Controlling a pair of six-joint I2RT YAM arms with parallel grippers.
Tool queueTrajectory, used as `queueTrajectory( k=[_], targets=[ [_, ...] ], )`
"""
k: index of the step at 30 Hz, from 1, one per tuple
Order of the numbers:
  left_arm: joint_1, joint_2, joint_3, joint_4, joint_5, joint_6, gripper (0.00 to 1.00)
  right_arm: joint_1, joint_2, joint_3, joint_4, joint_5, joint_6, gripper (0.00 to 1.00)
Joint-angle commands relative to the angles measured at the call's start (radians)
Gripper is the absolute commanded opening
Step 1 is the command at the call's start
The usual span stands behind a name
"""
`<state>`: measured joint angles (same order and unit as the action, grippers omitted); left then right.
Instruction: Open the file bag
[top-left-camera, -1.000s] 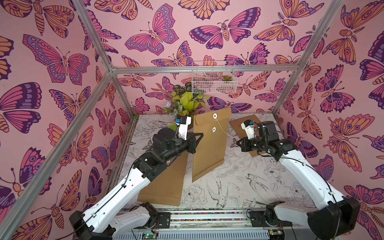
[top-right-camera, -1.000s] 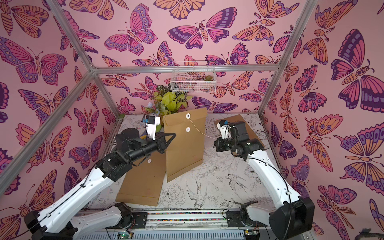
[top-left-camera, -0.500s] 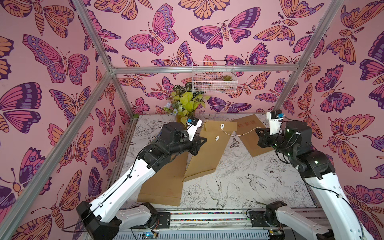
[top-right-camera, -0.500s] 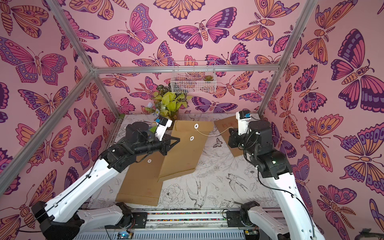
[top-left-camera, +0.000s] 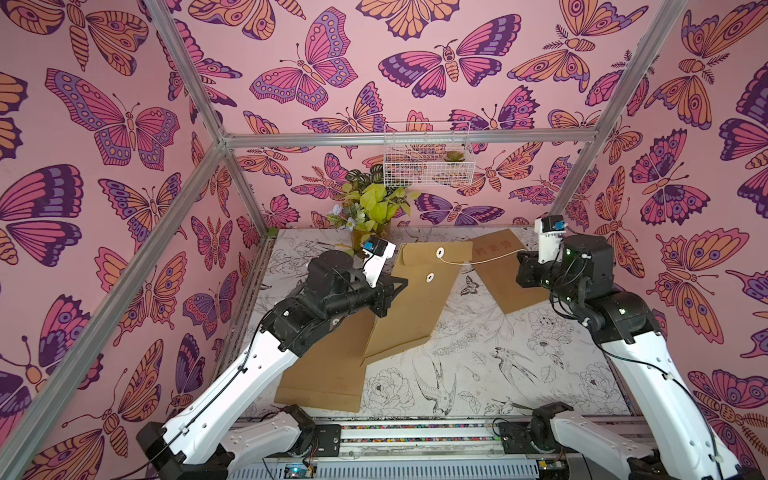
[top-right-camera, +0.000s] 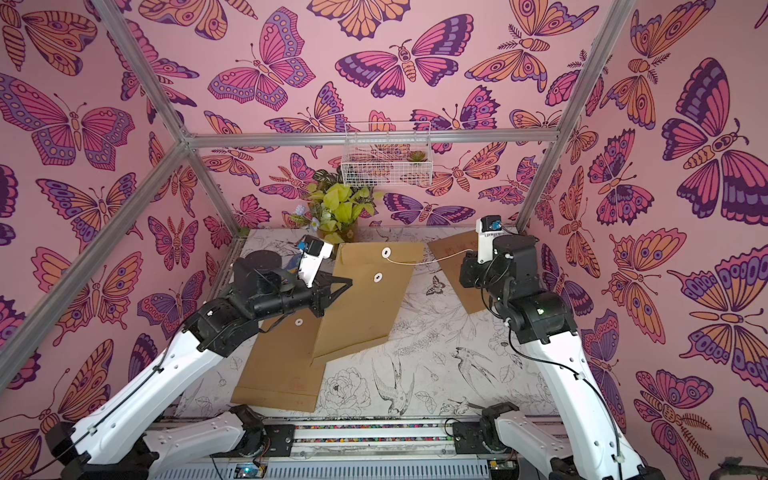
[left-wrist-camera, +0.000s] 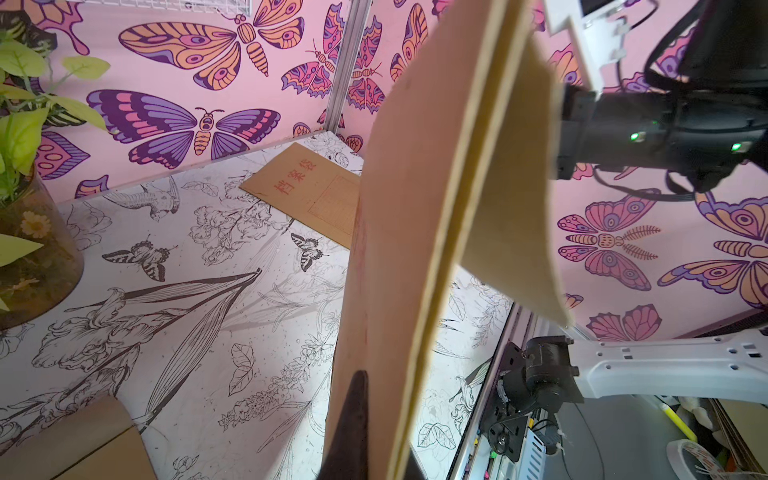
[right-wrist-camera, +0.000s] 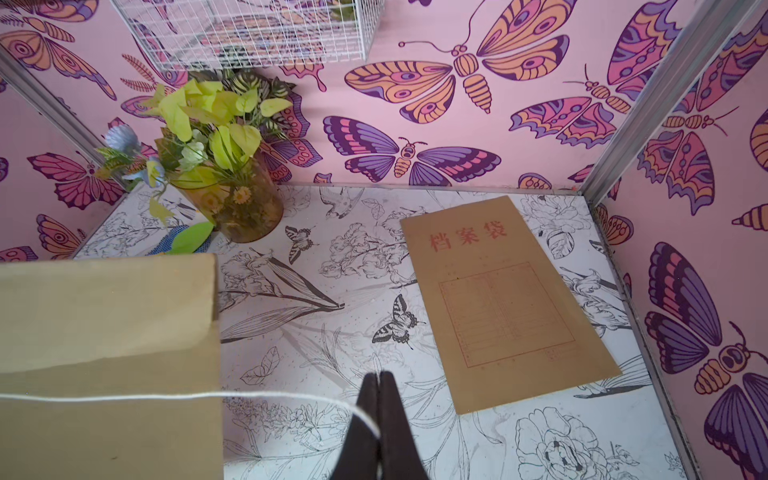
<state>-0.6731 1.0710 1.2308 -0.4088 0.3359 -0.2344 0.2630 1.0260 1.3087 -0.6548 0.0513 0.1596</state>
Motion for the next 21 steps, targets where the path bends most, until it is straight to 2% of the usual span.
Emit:
queueTrajectory(
  k=[1,21],
  targets=[
    [0.007,-0.039,-0.020,0.059,0.026,-0.009,0.00,-0.009,0.006,-0.014,-0.001,-0.008,-0.004,0.00],
    [0.008,-0.100,-0.042,0.089,0.007,-0.019,0.00,-0.037,0.029,-0.040,-0.003,-0.021,-0.024,0.00]
  ],
)
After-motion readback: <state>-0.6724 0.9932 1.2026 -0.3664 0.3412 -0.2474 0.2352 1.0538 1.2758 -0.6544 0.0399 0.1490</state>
